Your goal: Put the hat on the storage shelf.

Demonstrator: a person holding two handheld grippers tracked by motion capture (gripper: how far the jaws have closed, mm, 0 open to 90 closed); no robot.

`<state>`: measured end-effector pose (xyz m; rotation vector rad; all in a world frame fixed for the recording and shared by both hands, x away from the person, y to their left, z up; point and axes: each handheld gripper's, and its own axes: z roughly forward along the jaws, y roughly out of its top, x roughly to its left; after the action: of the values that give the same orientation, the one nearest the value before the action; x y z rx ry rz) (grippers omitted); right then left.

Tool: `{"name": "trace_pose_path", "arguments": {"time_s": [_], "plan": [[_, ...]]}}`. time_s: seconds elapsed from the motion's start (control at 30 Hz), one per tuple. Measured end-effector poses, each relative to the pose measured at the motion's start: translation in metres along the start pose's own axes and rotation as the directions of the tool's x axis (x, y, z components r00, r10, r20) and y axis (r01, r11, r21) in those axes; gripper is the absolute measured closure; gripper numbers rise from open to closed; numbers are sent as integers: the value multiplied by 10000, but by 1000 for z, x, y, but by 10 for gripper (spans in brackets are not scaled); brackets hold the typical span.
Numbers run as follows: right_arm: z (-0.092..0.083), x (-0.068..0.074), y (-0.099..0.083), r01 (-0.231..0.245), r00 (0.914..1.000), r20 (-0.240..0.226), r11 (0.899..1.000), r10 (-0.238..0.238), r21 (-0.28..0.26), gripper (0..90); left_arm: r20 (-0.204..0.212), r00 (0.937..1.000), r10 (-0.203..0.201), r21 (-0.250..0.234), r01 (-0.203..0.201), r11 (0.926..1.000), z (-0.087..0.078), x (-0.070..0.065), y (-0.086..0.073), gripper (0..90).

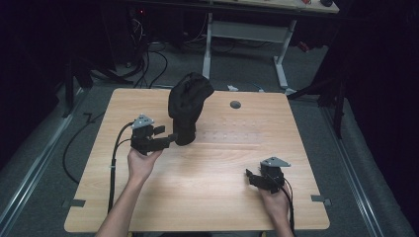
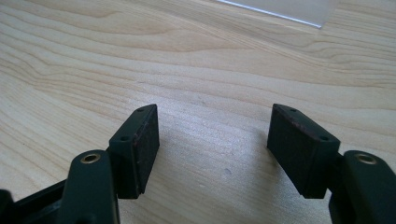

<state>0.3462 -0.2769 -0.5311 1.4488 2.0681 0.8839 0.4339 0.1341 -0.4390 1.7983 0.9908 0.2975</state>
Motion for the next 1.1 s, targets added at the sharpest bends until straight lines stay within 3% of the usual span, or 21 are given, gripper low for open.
{"name": "trace_pose_path", "arguments": {"time_s": [0.37, 0.6, 0.97, 1.1], "plan": [[0, 0, 0, -13, 10000, -24, 10000, 13, 1, 342, -317, 9994, -120, -225, 113, 9997, -18, -1, 2, 354], [0, 0, 0, -28, 10000, -29, 10000, 28, 4, 343, -556, 9984, 91, -165, -101, 9998, -26, -2, 0, 356], [0, 0, 0, -39, 10000, -31, 10000, 39, 5, 343, -571, 9983, 125, -403, -148, 9991, -44, -3, -10, 381], [0, 0, 0, -31, 10000, -24, 10000, 31, 5, 343, -387, 9991, -146, -551, 125, 9984, -52, -2, -12, 379]]}}
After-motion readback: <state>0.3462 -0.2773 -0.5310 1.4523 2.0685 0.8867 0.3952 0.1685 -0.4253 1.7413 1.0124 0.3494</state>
